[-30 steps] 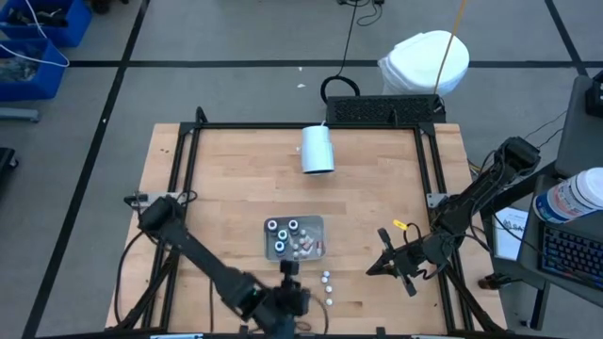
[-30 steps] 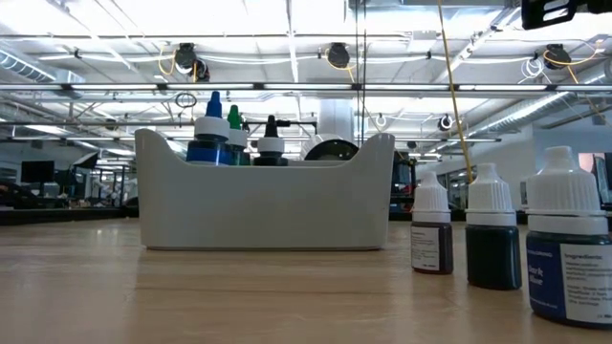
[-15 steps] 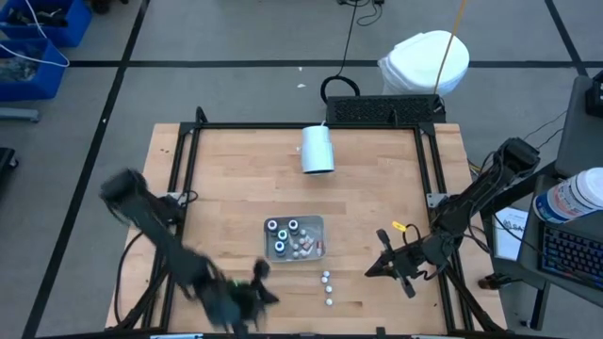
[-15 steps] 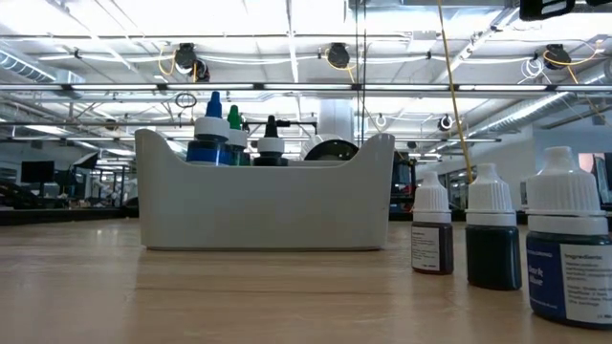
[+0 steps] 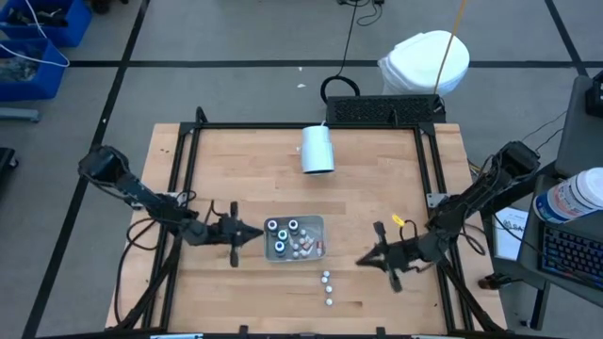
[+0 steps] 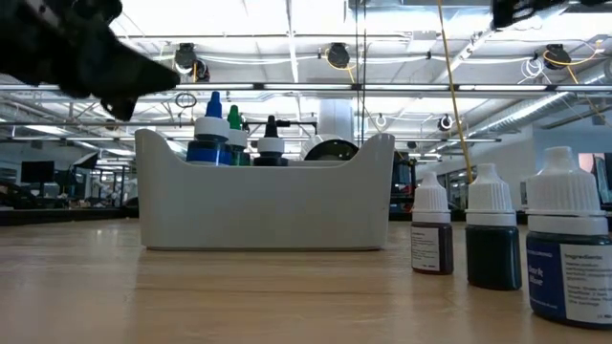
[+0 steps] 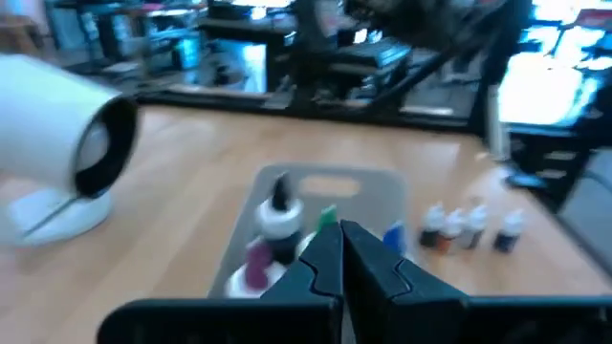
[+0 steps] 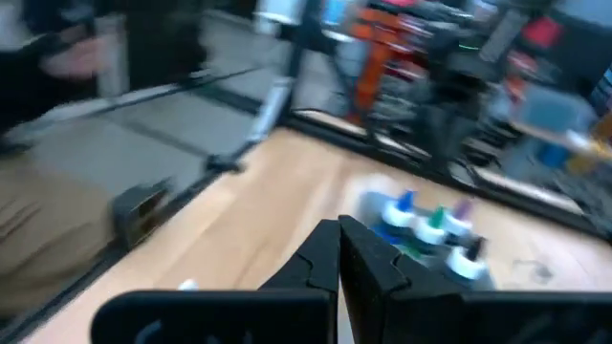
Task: Pick & Place food coloring
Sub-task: Put the small blue food coloring bottle into the gray bin
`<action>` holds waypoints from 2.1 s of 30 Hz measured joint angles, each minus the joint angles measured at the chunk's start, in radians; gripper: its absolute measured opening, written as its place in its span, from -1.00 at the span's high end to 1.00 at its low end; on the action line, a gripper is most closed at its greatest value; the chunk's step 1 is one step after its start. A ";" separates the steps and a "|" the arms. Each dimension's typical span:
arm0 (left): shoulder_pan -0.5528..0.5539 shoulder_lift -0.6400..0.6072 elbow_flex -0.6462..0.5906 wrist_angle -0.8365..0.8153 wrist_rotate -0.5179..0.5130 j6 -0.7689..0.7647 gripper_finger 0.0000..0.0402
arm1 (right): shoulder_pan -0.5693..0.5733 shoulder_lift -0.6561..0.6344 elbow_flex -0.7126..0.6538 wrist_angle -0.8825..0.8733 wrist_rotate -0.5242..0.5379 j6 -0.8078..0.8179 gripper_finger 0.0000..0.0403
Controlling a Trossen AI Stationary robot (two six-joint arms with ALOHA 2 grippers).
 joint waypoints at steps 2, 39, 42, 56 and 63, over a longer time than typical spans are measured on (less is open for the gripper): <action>-0.001 0.000 -0.014 -0.009 -0.016 -0.002 0.92 | -0.031 0.027 0.064 -0.072 0.022 0.065 1.00; 0.001 0.001 -0.028 0.007 -0.035 0.346 0.76 | -0.017 0.911 1.432 -1.504 -0.354 0.482 0.74; 0.001 0.001 -0.028 0.006 -0.034 0.327 0.76 | -0.038 0.910 1.408 -1.500 -0.389 0.429 0.55; 0.001 0.001 -0.028 -0.011 -0.034 0.232 0.76 | -0.056 0.910 1.248 -1.303 -0.426 0.133 0.00; 0.001 0.001 -0.028 -0.011 -0.034 0.191 0.76 | -0.058 0.910 1.207 -1.281 -0.424 0.084 0.06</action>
